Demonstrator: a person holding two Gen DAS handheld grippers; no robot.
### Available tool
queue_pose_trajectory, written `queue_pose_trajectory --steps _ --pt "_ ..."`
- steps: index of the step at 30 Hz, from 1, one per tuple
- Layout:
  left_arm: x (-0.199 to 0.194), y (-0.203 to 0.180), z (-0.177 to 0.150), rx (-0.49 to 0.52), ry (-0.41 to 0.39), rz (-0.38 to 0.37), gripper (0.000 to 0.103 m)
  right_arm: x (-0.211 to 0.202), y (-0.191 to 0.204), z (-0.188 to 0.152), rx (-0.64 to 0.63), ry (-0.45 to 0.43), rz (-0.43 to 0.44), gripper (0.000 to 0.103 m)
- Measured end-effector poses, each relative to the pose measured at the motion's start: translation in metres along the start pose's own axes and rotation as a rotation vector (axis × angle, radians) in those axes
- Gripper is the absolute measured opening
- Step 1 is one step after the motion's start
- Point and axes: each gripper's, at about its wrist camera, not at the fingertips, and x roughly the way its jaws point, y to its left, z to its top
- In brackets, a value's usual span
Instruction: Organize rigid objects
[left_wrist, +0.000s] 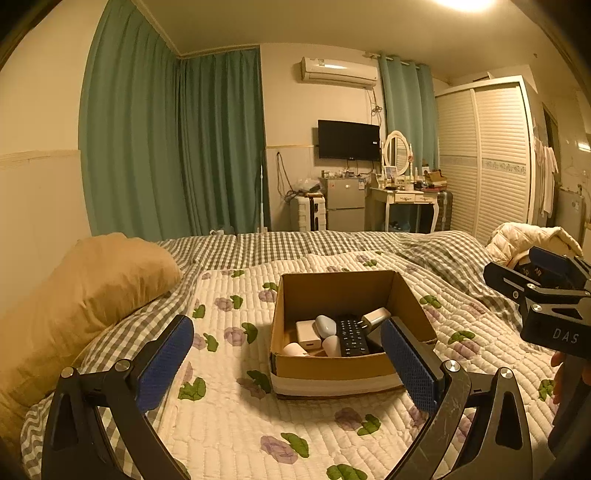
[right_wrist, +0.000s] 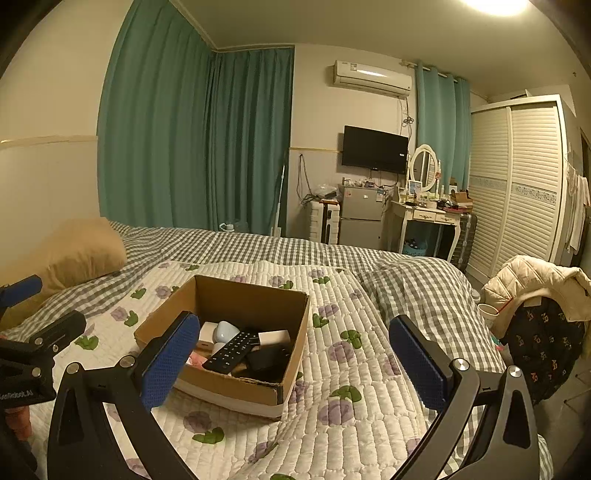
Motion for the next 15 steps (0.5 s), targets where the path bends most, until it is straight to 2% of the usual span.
queue_pose_trajectory --steps 15 --pt "0.0036 -0.0033 -0.0007 0.021 0.012 -0.015 0.103 0.0021 0.0018 -0.0014 -0.002 0.016 -0.003 0.103"
